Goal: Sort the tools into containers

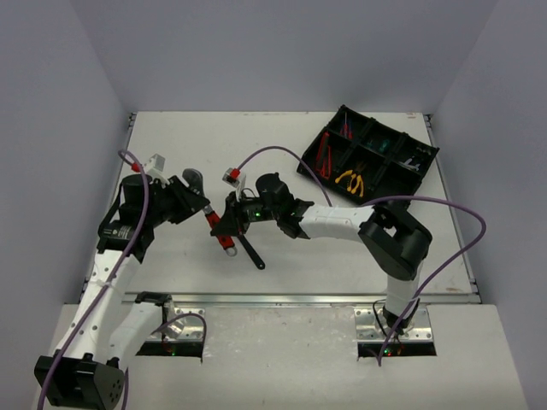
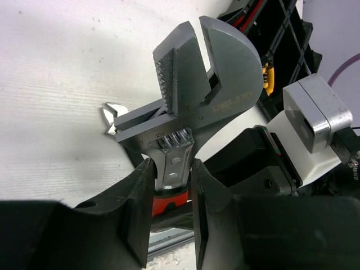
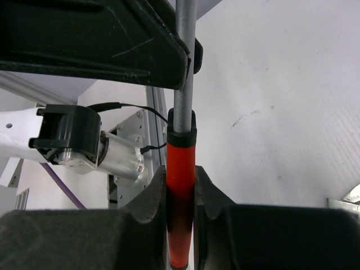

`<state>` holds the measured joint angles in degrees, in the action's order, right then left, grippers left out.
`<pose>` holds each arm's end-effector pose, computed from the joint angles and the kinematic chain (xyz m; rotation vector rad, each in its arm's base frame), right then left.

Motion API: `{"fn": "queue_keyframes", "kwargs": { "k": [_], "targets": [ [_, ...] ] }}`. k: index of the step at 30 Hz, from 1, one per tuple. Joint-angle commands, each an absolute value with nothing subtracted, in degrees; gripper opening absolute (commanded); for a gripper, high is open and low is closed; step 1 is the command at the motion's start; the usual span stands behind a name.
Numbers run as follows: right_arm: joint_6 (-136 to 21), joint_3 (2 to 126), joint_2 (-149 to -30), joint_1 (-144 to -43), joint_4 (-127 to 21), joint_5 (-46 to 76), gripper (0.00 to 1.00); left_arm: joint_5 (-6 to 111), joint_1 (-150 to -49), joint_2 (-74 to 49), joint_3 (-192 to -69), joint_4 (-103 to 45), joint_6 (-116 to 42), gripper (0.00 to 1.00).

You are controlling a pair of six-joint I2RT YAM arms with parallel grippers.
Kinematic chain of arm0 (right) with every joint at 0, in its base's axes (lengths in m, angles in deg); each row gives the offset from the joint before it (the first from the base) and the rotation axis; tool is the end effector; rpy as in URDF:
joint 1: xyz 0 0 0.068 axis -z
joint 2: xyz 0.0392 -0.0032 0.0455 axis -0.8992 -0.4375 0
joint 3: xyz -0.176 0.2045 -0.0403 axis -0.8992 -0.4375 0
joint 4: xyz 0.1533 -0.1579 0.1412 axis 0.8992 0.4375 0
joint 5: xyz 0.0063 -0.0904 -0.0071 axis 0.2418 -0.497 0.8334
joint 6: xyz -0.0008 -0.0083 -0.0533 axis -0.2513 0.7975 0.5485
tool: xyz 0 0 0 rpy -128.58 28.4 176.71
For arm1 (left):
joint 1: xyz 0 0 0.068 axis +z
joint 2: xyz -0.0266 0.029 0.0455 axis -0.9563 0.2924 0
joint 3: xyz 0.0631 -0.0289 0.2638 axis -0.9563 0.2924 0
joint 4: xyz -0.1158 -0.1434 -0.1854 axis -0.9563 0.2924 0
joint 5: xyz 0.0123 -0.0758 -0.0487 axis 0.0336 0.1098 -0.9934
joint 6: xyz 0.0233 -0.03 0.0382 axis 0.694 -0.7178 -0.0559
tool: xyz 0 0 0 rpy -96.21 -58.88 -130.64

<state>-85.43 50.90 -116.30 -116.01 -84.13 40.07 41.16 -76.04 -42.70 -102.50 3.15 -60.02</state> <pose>0.2407 0.3390 0.2074 -0.7676 1.9540 1.5227 0.1715 -0.0211 0.2998 -0.3894 2.1401 -0.7504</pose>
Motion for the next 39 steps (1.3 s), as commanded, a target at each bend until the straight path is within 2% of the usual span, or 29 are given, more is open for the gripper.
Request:
{"fn": "queue_keyframes", "kwargs": {
  "k": [1,2,4,6,10,15,20,26,36,39],
  "targets": [
    [-87.2,50.1,-112.9,-116.7,-84.8,38.2,0.00,36.6,-76.6,-46.2,-108.2,-7.8,-61.4,0.22],
    [-87.3,49.7,-112.6,-116.7,-84.7,37.9,0.00,36.2,-76.6,-46.3,-108.5,-7.7,-60.6,0.40],
    [-87.6,46.6,-108.0,-116.3,-83.3,34.3,0.00,38.0,-76.6,-46.3,-110.9,-5.9,-57.3,0.94],
    [-88.7,42.3,-104.0,-115.5,-82.3,31.6,0.00,41.8,-76.6,-46.0,-113.2,-1.2,-54.8,1.00],
    [-92.9,34.9,-92.1,-109.1,-79.7,29.9,0.00,52.2,-76.6,-46.5,-118.5,5.5,-49.7,1.00],
    [-94.6,27.7,-76.3,-98.5,-64.8,23.3,0.00,60.3,-77.4,-50.1,-119.1,9.9,-45.5,1.00],
    [-95.5,24.5,-64.7,-84.2,-50.5,22.2,0.00,58.4,-78.0,-53.5,-111.4,7.6,-45.5,1.00],
    [-100.1,22.8,-60.9,-66.3,-46.6,32.1,0.00,56.8,-78.7,-55.6,-106.4,6.5,-45.8,1.00],
    [-99.0,25.4,-58.0,-49.4,-42.4,31.7,0.00,56.9,-80.1,-57.3,-104.9,5.3,-46.6,1.00],
    [-98.3,26.0,-59.0,-47.2,-42.5,32.4,0.00,56.9,-80.4,-57.4,-104.7,5.1,-46.6,1.00]
  ]
}}
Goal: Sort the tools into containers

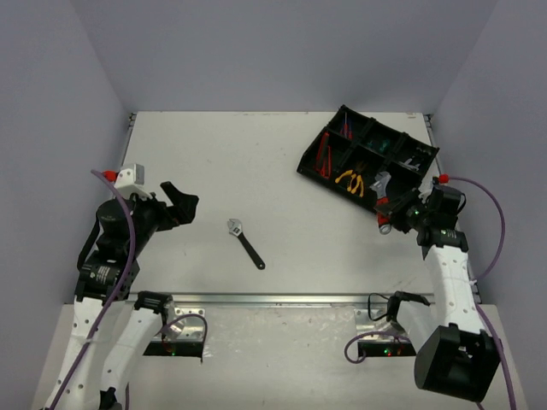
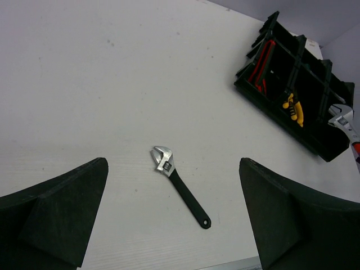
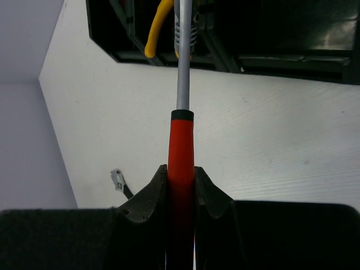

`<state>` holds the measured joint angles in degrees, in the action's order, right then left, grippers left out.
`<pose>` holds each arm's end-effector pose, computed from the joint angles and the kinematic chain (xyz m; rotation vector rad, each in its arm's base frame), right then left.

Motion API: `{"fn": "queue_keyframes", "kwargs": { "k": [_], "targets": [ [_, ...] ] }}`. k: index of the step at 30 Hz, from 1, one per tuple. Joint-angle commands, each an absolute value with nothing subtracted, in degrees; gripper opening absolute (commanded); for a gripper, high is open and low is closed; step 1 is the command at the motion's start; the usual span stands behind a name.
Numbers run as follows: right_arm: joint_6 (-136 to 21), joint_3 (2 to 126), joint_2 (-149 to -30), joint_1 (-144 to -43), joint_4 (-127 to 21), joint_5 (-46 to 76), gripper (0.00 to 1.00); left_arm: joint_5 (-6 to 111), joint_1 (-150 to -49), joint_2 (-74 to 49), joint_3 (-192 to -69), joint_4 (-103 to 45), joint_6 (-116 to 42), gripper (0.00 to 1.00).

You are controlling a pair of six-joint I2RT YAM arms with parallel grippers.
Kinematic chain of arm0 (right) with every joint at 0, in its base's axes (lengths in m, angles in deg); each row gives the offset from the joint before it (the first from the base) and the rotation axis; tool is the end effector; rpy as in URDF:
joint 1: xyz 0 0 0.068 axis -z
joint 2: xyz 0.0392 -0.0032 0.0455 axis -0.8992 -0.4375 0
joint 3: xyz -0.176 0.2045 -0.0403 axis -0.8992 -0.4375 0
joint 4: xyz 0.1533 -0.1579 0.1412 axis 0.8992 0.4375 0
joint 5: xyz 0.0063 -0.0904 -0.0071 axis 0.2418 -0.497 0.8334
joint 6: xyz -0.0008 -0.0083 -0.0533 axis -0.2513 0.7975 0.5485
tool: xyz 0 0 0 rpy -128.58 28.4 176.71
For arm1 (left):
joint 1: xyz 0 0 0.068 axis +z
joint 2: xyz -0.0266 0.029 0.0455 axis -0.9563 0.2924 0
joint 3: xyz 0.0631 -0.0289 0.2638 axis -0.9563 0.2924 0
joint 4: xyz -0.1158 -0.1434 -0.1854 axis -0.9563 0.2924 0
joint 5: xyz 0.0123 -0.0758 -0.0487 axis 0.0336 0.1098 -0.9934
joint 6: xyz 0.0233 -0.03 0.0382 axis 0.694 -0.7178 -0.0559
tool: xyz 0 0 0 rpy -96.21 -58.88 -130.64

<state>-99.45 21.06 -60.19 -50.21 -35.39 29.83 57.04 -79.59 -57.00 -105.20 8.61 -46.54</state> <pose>0.1894 -0.0325 0.2327 0.9830 2.0501 0.7710 0.1152 -0.0157 0.3366 -0.2031 1.9247 -0.3909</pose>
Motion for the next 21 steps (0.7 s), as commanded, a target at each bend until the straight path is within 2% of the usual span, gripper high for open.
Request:
{"fn": "queue_keyframes", "kwargs": {
  "k": [1,21],
  "targets": [
    [-97.9,26.2,-59.1,-46.7,-42.4,32.1,0.00,56.8,-80.4,-57.3,-104.6,5.1,-46.6,1.00],
    [-93.2,27.4,-71.3,-42.8,-48.3,30.6,0.00,56.3,-80.6,-57.2,-104.3,4.9,-46.7,1.00]
  ]
}}
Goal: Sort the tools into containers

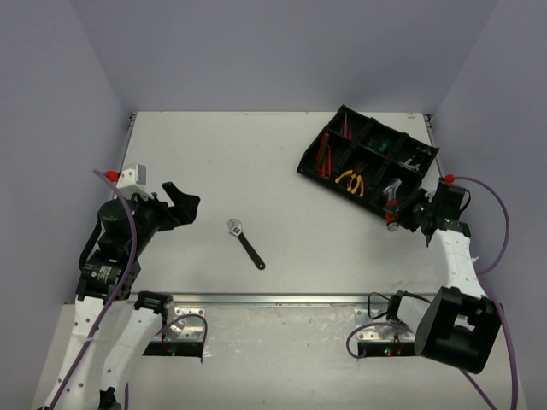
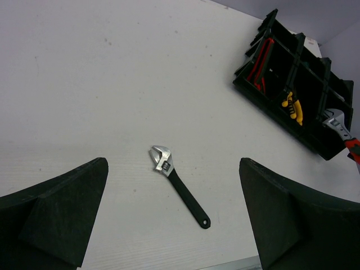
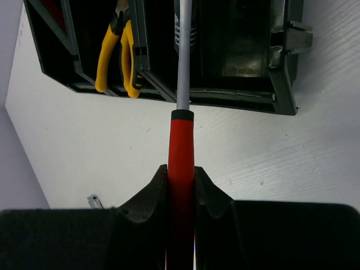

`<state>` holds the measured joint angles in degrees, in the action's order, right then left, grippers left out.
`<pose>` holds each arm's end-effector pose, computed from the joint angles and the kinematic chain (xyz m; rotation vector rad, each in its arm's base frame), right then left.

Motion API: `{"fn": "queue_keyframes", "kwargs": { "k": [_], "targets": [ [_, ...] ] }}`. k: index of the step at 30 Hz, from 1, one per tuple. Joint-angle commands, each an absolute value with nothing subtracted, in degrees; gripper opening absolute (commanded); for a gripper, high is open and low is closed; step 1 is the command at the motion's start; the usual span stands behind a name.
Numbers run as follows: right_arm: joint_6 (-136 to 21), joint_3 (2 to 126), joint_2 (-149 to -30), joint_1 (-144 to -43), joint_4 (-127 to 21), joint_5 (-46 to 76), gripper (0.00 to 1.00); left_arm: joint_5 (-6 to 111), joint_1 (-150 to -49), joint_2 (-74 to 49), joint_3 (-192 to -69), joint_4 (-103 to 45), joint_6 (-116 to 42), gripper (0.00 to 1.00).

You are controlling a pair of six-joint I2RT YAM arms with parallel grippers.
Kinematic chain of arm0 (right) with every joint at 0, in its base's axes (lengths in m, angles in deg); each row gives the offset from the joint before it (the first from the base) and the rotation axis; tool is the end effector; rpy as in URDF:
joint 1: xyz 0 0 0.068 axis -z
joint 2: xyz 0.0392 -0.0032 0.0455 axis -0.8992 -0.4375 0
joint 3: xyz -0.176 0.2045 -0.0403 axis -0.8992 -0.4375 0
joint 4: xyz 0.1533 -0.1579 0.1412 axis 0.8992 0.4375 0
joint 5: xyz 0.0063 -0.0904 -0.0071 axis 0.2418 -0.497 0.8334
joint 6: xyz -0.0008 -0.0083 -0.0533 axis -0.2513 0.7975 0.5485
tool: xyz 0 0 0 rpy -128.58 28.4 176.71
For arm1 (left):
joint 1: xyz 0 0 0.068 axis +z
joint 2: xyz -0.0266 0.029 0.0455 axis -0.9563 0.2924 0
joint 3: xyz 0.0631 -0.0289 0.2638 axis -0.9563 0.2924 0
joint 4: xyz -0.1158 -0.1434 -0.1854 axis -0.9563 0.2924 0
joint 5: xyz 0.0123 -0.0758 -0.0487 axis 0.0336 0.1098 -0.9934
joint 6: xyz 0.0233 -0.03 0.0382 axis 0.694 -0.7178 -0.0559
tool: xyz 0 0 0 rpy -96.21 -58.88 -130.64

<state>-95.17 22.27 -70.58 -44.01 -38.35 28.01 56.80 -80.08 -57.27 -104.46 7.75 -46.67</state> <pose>0.2088 -0.0626 0.2101 1.0958 2.0842 0.6377 0.1156 -0.0169 0.3344 -0.1933 1.9198 -0.4031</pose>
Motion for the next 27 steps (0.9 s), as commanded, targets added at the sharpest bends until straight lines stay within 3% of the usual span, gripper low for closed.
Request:
{"fn": "queue_keyframes", "kwargs": {
  "k": [1,14,27],
  "targets": [
    [-92.7,27.7,-72.3,-42.6,-48.4,31.4,0.00,56.2,-80.6,-57.3,-104.2,4.9,-46.7,1.00],
    [-90.8,26.1,-82.0,-42.4,-51.4,30.4,0.00,55.8,-80.6,-57.2,-104.3,4.7,-46.6,1.00],
    [-90.7,25.9,-90.8,-42.4,-51.7,28.9,0.13,55.6,-80.6,-57.3,-104.1,4.6,-46.6,1.00]
  ]
}}
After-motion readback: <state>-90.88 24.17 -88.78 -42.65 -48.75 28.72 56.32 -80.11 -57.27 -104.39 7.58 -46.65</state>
